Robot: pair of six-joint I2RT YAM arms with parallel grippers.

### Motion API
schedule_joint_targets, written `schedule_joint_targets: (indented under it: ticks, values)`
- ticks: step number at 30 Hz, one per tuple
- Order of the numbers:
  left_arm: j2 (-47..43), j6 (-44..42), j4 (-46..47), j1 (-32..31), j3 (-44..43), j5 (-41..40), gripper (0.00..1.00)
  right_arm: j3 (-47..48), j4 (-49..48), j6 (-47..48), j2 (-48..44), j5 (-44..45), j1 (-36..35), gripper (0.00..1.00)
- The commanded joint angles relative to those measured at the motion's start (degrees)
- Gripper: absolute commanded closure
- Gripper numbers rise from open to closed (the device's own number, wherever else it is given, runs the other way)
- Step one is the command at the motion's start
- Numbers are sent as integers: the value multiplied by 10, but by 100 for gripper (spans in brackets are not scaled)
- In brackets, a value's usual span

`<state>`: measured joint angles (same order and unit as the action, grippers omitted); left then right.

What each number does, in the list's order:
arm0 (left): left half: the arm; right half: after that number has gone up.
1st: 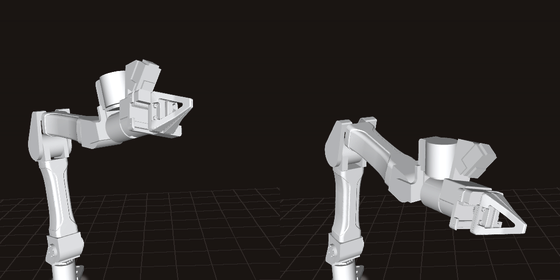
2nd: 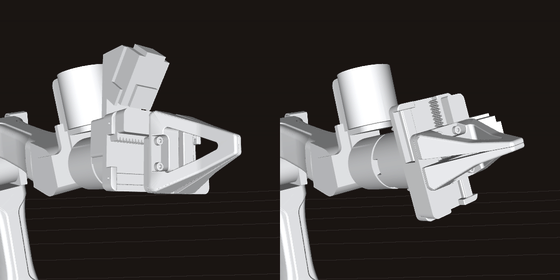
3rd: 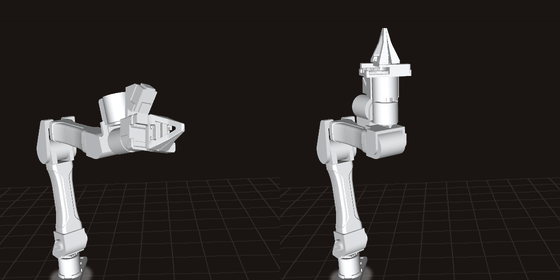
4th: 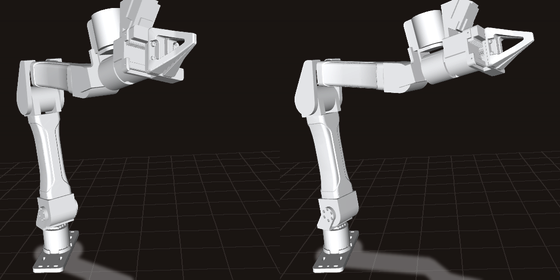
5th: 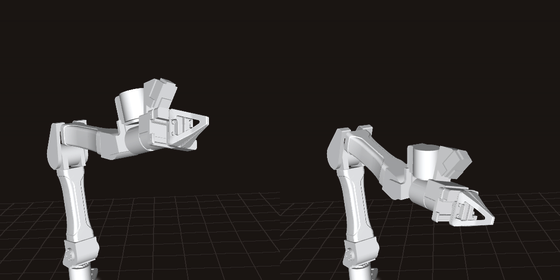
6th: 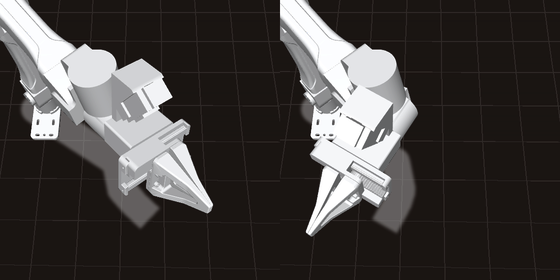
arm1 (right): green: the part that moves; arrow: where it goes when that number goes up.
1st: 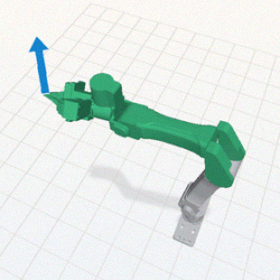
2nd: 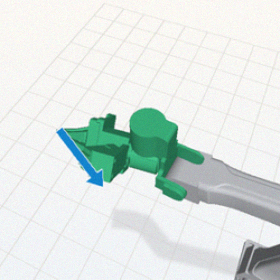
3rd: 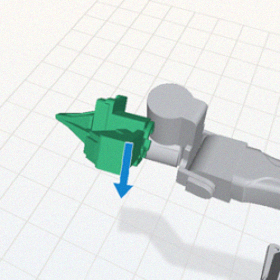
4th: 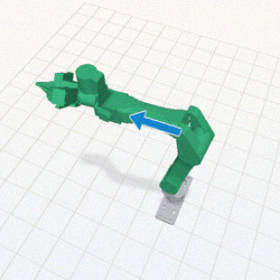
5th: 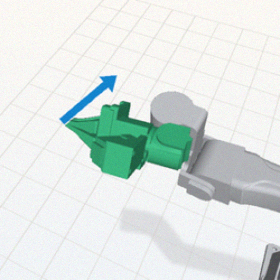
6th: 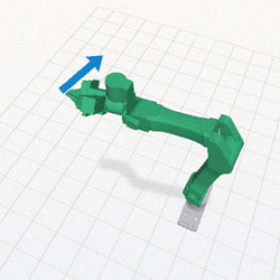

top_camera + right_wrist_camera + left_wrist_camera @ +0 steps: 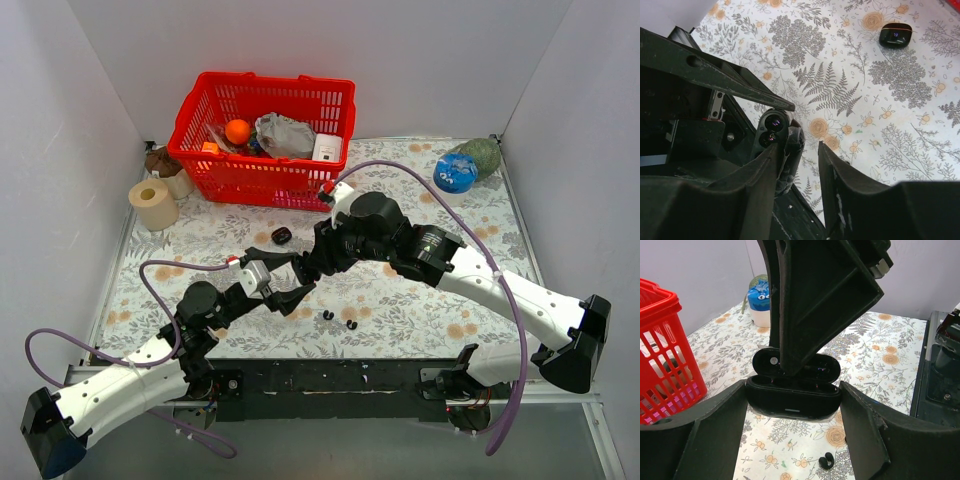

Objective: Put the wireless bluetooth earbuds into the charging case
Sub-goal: Open the charging case, then adjust the charging case.

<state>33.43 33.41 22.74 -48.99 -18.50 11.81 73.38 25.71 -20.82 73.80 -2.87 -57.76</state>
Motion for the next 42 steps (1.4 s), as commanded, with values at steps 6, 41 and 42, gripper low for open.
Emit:
schedule_joint_targets:
  ticks: [6, 41, 42]
  values:
    - [-1, 1, 25, -2, -22, -3, 100, 9, -21, 1, -6, -20, 2, 80]
    - [143, 191, -107, 53, -207, 320, 2, 111, 145, 414, -75, 255, -192, 99]
    - [152, 187, -112, 53, -213, 323, 2, 106, 139, 410, -75, 262, -198, 99]
